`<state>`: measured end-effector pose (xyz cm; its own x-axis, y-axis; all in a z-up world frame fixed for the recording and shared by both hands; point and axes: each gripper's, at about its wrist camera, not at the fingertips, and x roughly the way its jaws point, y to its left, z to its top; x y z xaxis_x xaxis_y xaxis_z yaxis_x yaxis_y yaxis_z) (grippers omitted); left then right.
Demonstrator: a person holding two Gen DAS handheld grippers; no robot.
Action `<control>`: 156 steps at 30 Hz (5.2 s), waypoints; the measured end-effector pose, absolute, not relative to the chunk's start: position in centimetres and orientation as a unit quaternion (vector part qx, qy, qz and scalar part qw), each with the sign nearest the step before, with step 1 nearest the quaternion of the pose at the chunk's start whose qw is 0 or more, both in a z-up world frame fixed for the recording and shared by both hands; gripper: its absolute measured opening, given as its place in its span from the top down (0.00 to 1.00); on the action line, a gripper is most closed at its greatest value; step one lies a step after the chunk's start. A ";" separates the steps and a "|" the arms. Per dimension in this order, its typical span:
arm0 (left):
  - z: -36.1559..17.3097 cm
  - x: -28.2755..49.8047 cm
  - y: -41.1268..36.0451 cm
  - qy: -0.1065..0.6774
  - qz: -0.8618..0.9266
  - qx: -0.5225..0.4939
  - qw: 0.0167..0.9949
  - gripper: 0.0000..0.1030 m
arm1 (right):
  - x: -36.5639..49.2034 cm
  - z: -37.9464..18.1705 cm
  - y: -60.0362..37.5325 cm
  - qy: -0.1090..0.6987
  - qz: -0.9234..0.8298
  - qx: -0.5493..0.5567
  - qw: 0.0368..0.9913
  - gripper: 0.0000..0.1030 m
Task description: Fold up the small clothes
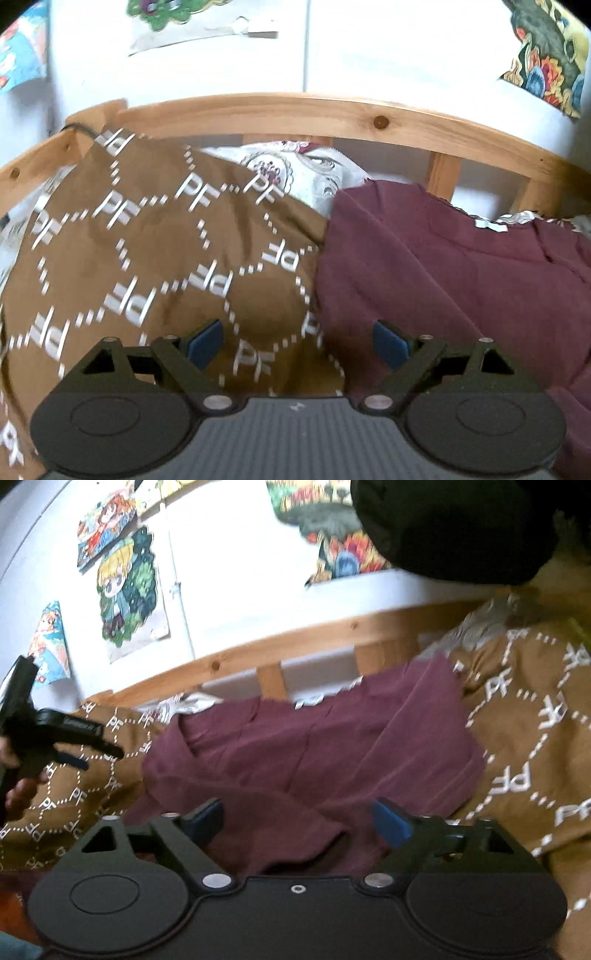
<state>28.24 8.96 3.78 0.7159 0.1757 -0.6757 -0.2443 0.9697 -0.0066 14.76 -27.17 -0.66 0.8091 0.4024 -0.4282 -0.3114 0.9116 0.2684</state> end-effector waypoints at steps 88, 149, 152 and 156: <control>0.9 26.6 13.4 0.379 -0.026 -0.103 0.919 0.45 | 32.9 5.2 -12.4 0.347 0.338 0.085 0.871 0.25; 1.2 26.5 14.3 0.362 -0.024 -0.188 0.913 0.03 | 31.2 3.4 -14.6 0.315 0.321 -0.031 0.893 0.16; 2.1 24.4 13.2 0.364 -0.032 -0.148 0.919 0.01 | 26.8 3.3 -18.0 0.318 0.294 -0.043 0.900 0.07; 3.3 21.4 12.0 0.375 -0.034 -0.131 0.917 0.01 | 21.1 3.4 -21.3 0.316 0.265 -0.065 0.909 0.01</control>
<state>21.44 12.03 3.31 0.7160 -0.1618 -0.6791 -0.0356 0.9631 -0.2669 21.11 -21.25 3.42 0.6599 0.4407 -0.6085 -0.5228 0.8510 0.0493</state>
